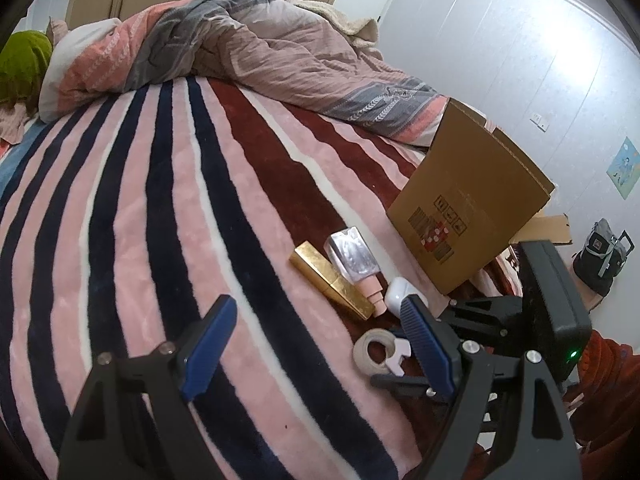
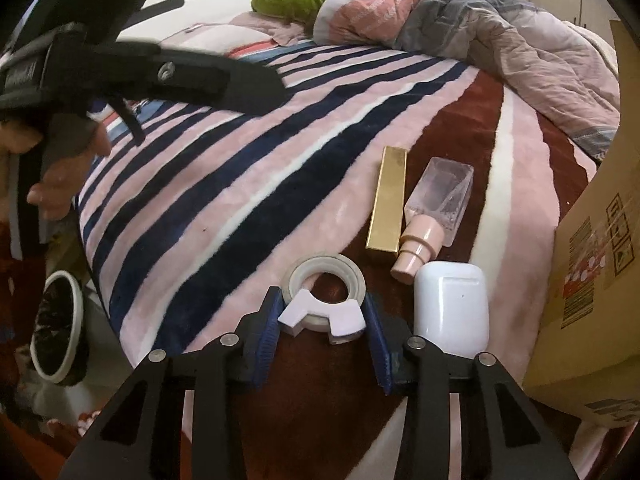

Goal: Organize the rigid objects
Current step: 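Grasp the tape roll in its white holder with the right gripper and drop it into the cardboard box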

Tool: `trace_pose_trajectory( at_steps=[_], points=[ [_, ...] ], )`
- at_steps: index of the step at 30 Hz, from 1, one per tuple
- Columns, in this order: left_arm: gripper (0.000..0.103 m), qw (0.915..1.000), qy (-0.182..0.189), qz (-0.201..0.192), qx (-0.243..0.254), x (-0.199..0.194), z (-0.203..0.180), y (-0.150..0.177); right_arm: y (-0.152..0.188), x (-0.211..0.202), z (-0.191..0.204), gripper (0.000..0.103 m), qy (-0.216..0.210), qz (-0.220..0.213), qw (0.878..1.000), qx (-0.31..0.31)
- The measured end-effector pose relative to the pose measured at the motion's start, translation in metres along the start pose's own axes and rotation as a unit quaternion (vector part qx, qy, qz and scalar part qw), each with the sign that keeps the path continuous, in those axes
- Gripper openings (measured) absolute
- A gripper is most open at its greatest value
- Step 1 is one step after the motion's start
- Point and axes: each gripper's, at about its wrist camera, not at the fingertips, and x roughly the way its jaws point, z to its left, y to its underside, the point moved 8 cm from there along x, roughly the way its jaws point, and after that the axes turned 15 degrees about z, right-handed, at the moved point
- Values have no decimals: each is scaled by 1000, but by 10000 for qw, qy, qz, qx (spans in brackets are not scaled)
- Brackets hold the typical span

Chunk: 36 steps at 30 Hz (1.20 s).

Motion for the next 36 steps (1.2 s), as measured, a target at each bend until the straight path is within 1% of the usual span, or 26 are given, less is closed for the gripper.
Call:
trace_pose_trajectory(
  at_steps=[2,4,6,8,10,11,12,14,16,18,19,21,24,28,31,36],
  points=[
    [82,9999,119,51,-11,1,-2,0,-2,-6,2,36,7,-97,10000,-12],
    [82,9996,265,98,-3,0,-8,-1,-8,-18,6,36,-84,-282,9996,-55],
    [82,9989,447,110,110,-4,-22,-4,-16,-35,9,36,-144,-498,9986,-144],
    [82,9977,628,103,224,-11,-37,-10,-24,-51,13,36,-117,-707,9972,-226],
    [81,9971,703,83,262,-16,-47,-17,-32,-74,13,36,-101,-975,9948,-271],
    [78,9970,722,68,270,-19,-53,-22,-34,-81,13,36,-96,-1055,9940,-273],
    [69,9968,743,56,281,-21,-58,-26,-38,-95,10,36,-81,-1217,9922,-265],
    [59,9960,817,-7,352,-27,-73,-39,-42,-113,5,36,-31,-1426,9894,-283],
    [54,9950,859,-107,492,-34,-88,-52,-45,-134,-3,36,148,-1607,9864,-319],
    [45,9938,821,-163,726,-37,-107,-66,-45,-148,-10,36,275,-1723,9842,-294],
    [44,9931,796,-163,842,-37,-117,-73,-44,-155,-17,36,350,-1780,9831,-253],
    [37,9917,781,-135,1008,-34,-135,-86,-42,-165,-30,36,452,-1846,9816,-157],
    [37,9901,777,-95,1169,-24,-162,-106,-36,-178,-53,36,512,-1927,9799,66],
    [36,9877,798,-21,1342,-8,-191,-126,-25,-193,-87,36,592,-1966,9780,364],
    [36,9859,842,118,1438,10,-211,-139,-17,-199,-110,36,729,-1876,9781,533],
    [37,9850,808,307,1493,36,-228,-150,-4,-200,-143,36,873,-1632,9795,795]
  ],
)
